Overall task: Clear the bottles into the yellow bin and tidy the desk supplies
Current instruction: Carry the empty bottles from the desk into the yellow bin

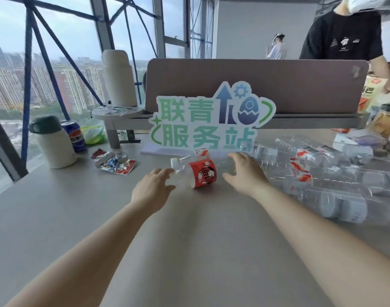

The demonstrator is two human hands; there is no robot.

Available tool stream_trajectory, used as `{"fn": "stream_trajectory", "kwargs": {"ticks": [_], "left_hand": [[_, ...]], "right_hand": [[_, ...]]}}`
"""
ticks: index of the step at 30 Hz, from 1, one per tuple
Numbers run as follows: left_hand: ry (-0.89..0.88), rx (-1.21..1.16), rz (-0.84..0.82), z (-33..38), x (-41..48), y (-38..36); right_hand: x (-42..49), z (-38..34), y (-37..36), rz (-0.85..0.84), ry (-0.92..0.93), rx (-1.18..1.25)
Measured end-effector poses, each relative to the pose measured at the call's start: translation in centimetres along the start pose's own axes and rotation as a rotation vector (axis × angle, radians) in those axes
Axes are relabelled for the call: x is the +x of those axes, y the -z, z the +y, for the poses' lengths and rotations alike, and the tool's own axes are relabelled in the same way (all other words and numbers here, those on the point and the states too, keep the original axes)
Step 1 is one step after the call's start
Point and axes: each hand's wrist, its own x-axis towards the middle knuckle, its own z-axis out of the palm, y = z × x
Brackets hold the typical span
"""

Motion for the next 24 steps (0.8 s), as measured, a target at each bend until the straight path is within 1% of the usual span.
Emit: {"fn": "stream_trajectory", "kwargs": {"ticks": [4,6,10,13,21,24], "left_hand": [[-0.07,-0.054,0.114,-2.9,-2.9,2.9],[-0.071,-0.051,0.172,-4.2,-4.1,4.3],[0.009,-0.075,0.293,-6.1,-4.9,6.3],[0.057,-0.092,0.317,-6.8,-4.3,6.5],[0.118,-0.192,0.436,-9.3,-1.3,6.3],[0.178,-0.215,0.446,-10.1,-0.7,6.2]], "right_hand": [[0.2,-1.5,-0.8,-0.026,-0.014,0.022],[0.1,-2.5,-1.4,-0.027,-0.003,0.025],[1.0,-4.5,-2.8,-0.005,0.064,0.03],[3.0,-5.5,-4.0,-0.007,0.112,-0.027],[10.2,-5.4,-6.7,-0.146,0.022,-0.192],[10.2,-5.3,-6.8,-0.052,0.077,-0.276]]}}
